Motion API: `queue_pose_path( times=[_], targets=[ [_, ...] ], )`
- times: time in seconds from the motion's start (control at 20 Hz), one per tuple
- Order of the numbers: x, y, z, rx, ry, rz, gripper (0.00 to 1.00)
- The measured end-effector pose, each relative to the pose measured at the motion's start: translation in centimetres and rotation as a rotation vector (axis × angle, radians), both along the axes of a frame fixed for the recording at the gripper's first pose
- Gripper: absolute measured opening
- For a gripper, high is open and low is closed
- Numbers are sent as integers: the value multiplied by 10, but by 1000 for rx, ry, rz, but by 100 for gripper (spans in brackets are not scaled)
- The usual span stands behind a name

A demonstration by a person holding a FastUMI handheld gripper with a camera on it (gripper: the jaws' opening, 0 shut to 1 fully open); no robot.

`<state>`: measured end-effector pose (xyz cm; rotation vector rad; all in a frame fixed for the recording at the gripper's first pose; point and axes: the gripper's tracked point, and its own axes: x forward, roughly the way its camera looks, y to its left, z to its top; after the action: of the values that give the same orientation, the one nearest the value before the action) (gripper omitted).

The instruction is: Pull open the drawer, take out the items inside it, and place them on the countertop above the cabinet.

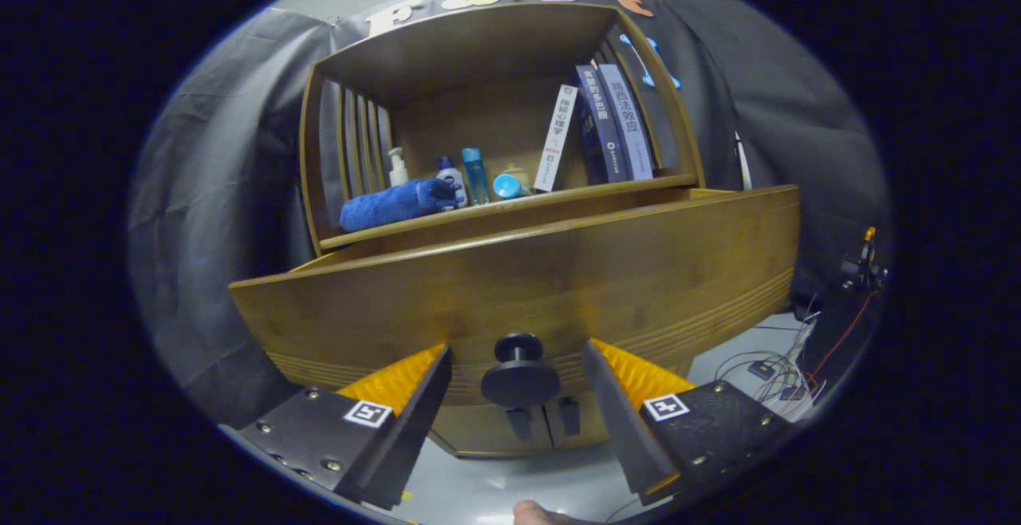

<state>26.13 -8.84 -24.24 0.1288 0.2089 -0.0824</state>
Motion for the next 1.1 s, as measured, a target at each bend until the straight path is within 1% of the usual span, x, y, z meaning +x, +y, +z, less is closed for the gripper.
queue_pose_path(
  times=[0.25, 1.1],
  targets=[
    [32, -3, 7, -13, -28, -8, 99],
    [123, -5, 0, -10, -90, -25, 99]
  ],
)
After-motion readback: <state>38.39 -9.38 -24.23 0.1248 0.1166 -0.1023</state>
